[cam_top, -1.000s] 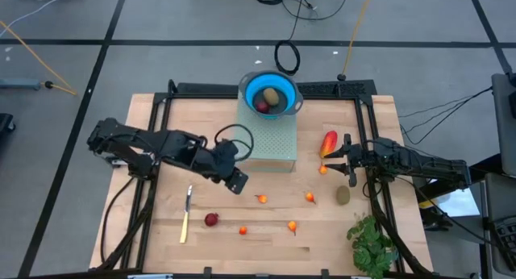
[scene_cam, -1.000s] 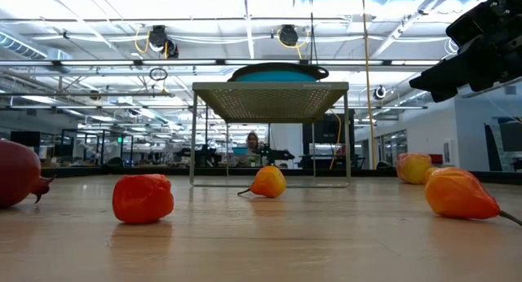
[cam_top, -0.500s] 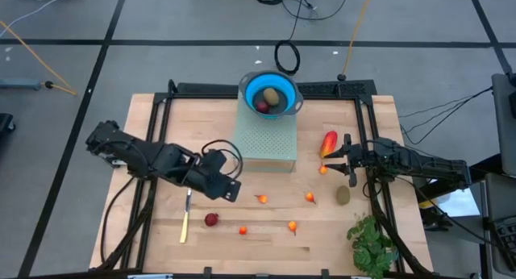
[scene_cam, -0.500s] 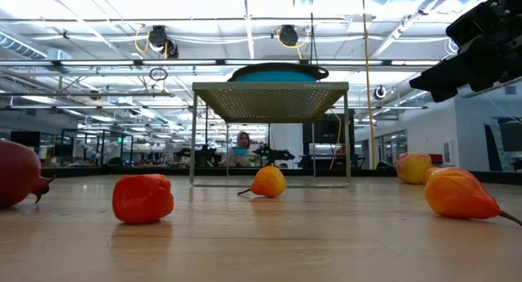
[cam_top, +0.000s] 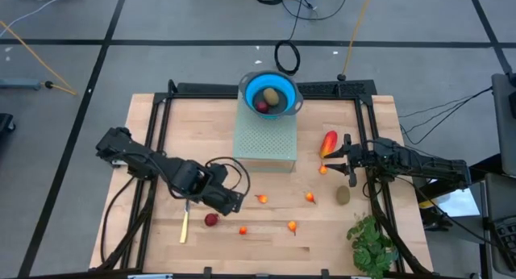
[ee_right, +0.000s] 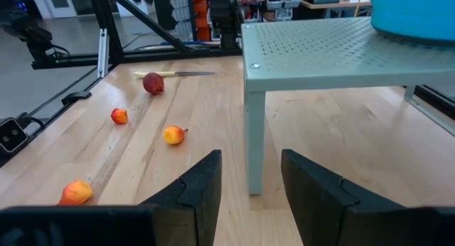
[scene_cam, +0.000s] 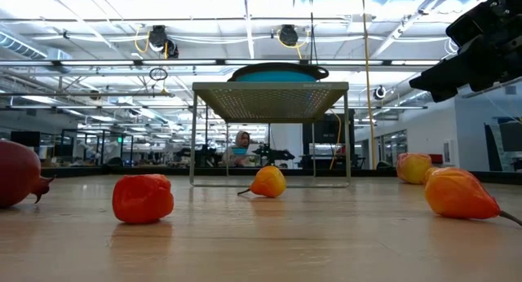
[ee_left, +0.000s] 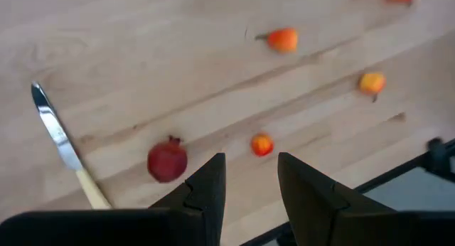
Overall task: Pick & Place Fruit
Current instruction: Put the pomegranate into the blue strainer bowl on the shelf
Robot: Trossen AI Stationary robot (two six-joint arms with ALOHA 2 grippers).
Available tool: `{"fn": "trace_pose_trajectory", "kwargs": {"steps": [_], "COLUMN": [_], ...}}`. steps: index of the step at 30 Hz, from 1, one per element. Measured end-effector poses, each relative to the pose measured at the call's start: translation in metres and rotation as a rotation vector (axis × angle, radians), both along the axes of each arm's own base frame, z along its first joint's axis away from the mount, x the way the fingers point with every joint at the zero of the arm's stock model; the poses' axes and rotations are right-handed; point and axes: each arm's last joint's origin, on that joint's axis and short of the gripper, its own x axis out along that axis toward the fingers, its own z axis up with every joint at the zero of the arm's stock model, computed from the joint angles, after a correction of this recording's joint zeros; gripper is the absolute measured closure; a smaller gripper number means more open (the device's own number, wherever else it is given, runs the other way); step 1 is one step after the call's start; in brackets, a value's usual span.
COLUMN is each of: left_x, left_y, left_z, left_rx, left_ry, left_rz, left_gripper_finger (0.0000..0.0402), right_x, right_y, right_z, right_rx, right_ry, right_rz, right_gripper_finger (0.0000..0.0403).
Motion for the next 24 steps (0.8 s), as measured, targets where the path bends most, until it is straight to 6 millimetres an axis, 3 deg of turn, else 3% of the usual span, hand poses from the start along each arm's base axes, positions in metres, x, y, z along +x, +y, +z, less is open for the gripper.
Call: {"fn": "trace_pose_trajectory", "kwargs": {"steps": [11, 24], "left_x": [0.019, 0.030], "left_y": [-0.021, -0.043], "left_z": [-0.040, -0.095], "left_rx": [-0.025, 0.005], "left_ry": [0.141, 0.376], "left_rz": [-0.055, -0.300], "left_gripper_finger": [0.0275, 0.0275], "right_x": [0.000, 0.000], "right_y": [0.000, 0.000], "right_z": [0.000, 0.000], "right_rx": [0.000, 0.000], "right_ry": [0.001, 0.001], "right_rz": [0.000, 0.000], "right_gripper_finger": [0.0264, 0.0264]}}
